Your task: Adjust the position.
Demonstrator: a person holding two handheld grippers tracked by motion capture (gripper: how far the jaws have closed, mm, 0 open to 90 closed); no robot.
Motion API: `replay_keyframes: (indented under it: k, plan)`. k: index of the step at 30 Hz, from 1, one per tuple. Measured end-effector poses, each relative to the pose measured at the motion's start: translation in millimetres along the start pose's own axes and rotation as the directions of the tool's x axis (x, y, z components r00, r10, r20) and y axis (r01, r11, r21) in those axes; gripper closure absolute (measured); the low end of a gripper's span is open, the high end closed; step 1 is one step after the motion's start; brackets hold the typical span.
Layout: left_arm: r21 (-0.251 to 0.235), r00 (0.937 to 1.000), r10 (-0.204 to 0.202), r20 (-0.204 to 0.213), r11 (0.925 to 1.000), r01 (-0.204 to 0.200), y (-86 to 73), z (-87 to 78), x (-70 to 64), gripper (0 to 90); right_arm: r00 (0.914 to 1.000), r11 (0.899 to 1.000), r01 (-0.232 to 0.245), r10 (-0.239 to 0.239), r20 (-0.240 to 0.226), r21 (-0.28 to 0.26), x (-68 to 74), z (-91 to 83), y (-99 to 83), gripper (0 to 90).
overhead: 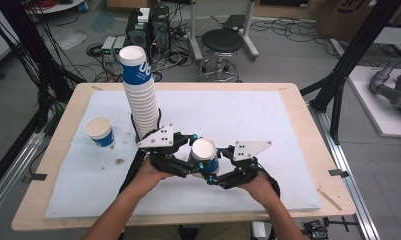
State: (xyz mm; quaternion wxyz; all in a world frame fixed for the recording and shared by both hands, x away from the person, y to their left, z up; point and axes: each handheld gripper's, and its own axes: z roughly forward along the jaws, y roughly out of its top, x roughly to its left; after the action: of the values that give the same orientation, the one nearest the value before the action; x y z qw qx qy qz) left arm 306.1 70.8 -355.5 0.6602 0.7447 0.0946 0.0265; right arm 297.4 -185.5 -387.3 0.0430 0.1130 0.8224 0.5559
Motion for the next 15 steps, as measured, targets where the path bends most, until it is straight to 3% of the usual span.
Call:
replay_keyframes:
  k: [5,8,15]
  plan:
    - [0.014,1.0,0.003,0.003,0.9999,-0.003,-0.8,0.9,-0.8,29.7,0.9999,1.0,0.011,-0.011,-0.001,0.027,0.6,-1.7,1.1,33.4]
    - [0.021,0.9996,-0.027,-0.012,0.9994,0.027,-1.0,1.8,-1.7,16.6,0.9998,0.999,0.022,-0.022,-0.002,0.047,1.2,-2.7,2.1,33.4]
    - [0.059,0.9997,-0.02,0.012,0.9981,0.019,-1.1,0.1,-2.6,15.7,0.9993,0.996,0.035,-0.036,0.007,0.076,1.3,-7.4,6.0,33.3]
